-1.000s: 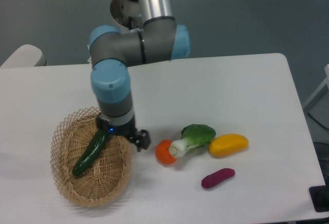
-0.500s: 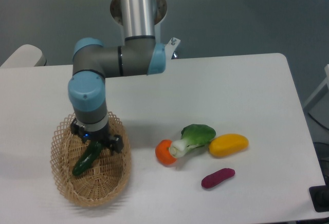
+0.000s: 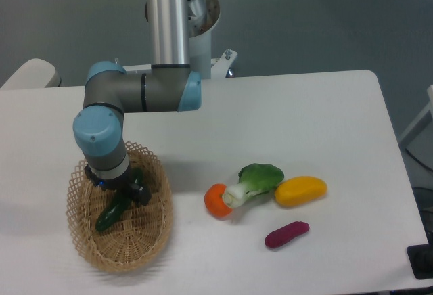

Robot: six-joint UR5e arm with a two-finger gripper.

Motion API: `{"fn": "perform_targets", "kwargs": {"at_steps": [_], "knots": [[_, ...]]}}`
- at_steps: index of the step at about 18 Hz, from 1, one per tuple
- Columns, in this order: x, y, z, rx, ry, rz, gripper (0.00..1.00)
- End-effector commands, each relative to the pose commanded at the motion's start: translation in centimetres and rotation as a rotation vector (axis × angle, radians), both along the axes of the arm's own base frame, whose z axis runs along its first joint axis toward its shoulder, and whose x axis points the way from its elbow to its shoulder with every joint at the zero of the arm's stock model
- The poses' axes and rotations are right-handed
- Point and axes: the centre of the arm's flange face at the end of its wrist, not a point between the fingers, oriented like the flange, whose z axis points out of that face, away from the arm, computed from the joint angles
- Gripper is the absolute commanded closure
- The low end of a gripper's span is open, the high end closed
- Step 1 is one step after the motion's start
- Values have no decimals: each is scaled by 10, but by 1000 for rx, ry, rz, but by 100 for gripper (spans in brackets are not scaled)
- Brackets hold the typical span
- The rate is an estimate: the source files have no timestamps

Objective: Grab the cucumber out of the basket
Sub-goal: 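Lower the open gripper onto the green cucumber in the basket, then close the gripper around the green cucumber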

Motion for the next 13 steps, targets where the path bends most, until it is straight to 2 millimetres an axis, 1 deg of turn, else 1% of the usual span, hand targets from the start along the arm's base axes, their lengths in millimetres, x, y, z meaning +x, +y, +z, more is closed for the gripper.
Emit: {"fn": "perform_targets", "kwargs": {"at_steps": [1, 2, 4, 6, 7, 9, 11, 13], "knots": [[0, 0, 0, 0, 0, 0, 0], [0, 0, 1, 1, 1, -2, 5], [0, 0, 3, 5, 1, -5, 33], [0, 1, 5, 9, 4, -21, 56], [0, 1, 6, 10, 5, -31, 66], [0, 1, 7, 11, 6, -35, 75], [-1, 2, 10, 16, 10, -43, 77], [-3, 4, 18, 29, 15, -48, 79]]}}
